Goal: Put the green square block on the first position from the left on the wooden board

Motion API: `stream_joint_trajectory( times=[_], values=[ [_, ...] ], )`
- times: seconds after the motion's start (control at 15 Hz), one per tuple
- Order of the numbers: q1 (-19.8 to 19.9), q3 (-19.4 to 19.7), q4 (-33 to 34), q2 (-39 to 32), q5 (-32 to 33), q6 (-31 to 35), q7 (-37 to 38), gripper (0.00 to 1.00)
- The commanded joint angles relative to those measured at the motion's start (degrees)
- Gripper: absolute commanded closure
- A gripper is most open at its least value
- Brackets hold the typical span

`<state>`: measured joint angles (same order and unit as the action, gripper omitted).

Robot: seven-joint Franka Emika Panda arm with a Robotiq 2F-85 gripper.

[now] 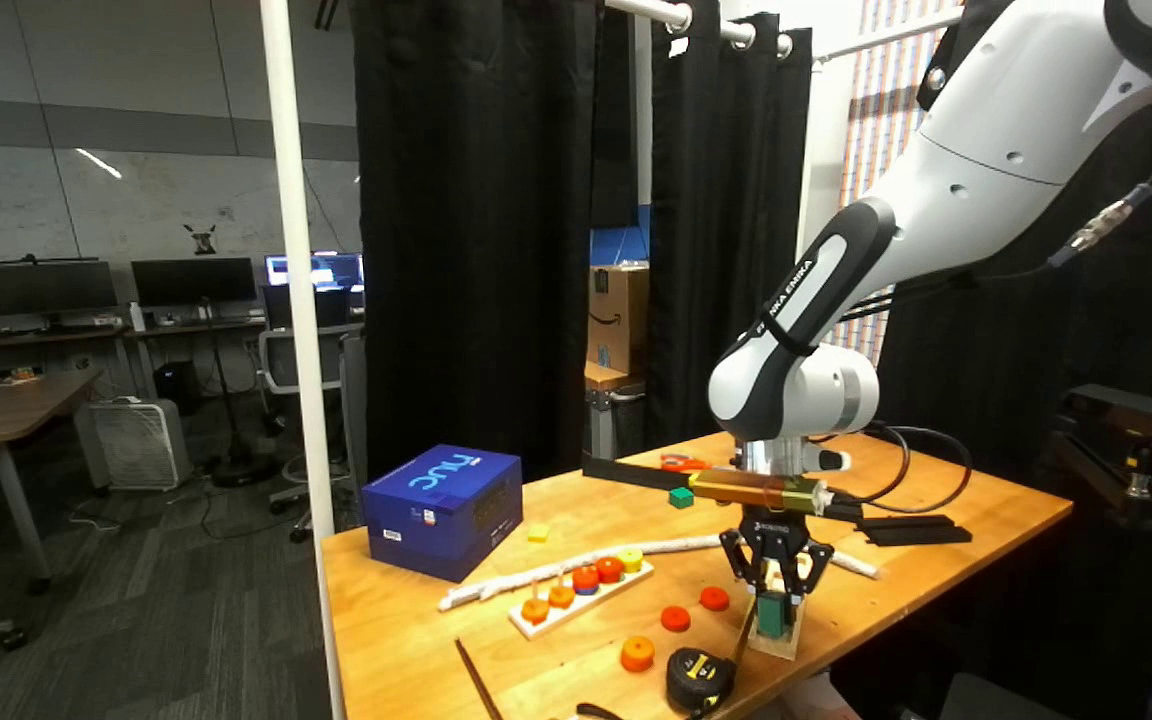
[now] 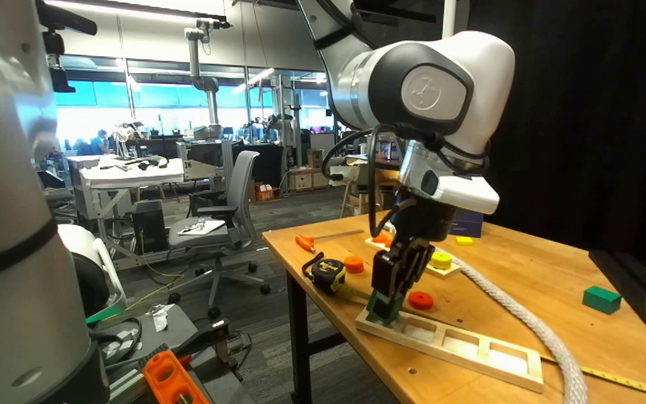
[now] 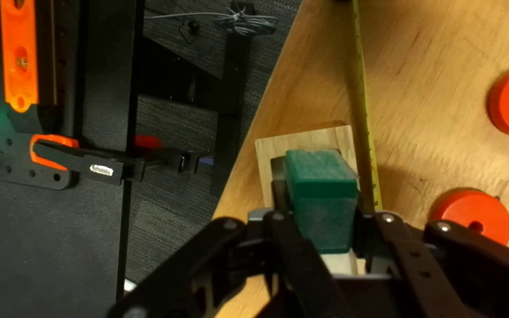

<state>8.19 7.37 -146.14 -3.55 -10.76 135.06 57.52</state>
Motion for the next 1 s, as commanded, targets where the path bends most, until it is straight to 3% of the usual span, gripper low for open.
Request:
stream_joint_trajectory(
  times=[0.0,0.47,0.53,0.67,0.93],
  values=[
    [0.0,0.8,1.9,-2.0,-0.9,0.5,-1.8,0.85],
    [-0.2,1.2,3.1,-3.6,-0.4,0.9,-1.7,0.85],
    [-0.2,1.2,3.1,-3.6,-0.6,0.8,-1.6,0.42],
    [-0.2,1.3,3.0,-3.7,-0.5,0.9,-1.5,0.37],
    [-0.2,1.4,2.9,-3.7,-0.3,1.0,-1.3,0.05]
  ],
)
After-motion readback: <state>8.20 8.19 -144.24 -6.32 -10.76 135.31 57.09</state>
